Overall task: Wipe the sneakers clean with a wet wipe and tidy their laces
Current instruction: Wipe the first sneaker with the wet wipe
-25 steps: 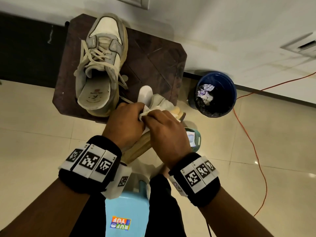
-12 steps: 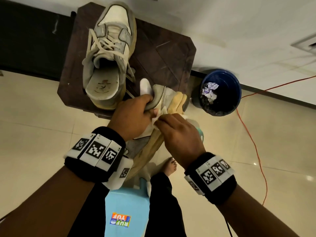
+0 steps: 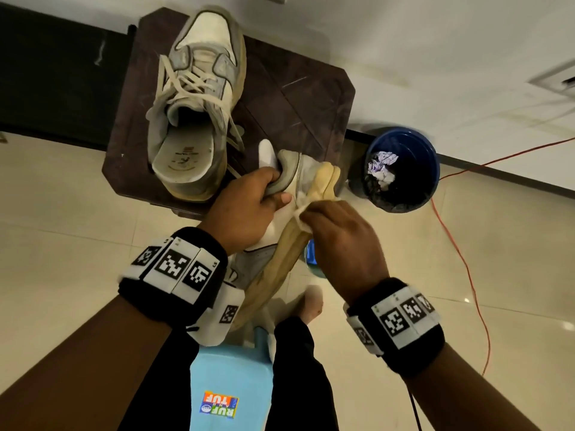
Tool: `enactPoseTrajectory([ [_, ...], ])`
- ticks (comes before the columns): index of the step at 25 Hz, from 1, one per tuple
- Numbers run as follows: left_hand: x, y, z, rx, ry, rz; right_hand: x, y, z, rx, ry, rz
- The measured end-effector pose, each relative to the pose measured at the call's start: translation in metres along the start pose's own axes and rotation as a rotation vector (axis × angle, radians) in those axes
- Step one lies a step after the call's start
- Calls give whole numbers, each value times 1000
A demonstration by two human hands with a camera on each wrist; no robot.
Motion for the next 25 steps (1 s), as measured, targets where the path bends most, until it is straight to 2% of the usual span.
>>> enactPoseTrajectory([
  [2,-1,6,-8,36,10,36,3,0,3,-38,-34,22],
  [6,-13,24,-24,118,-2,129,-21,21,-32,80,167,32],
  [8,-18,29,-33,131,-16,114,-25,23,-40,130,201,33],
  [13,-20,18,-39,74,72,187,-5,1,-15,12,16,-39],
  [16,-23,13,-33,99,33,219,-7,8,-19,-21,2,-57],
  [18,-25,12,-28,110,-22,281,-11,19,-32,10,41,5],
  [22,-25,9,-24,125,-76,259,-26,39,-62,179,126,83],
  [25,-26,8,-22,130,-27,306,-22,28,-54,107,1,66],
])
Point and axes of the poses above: each hand's wrist, its own z-axis away from the middle knuckle, its own x-axis out of the palm, y = z × x, the point moved 1 cm from there along -z, towards the middle knuckle, and after that the axes turned 10 degrees about -y, right-handed, at the moved point
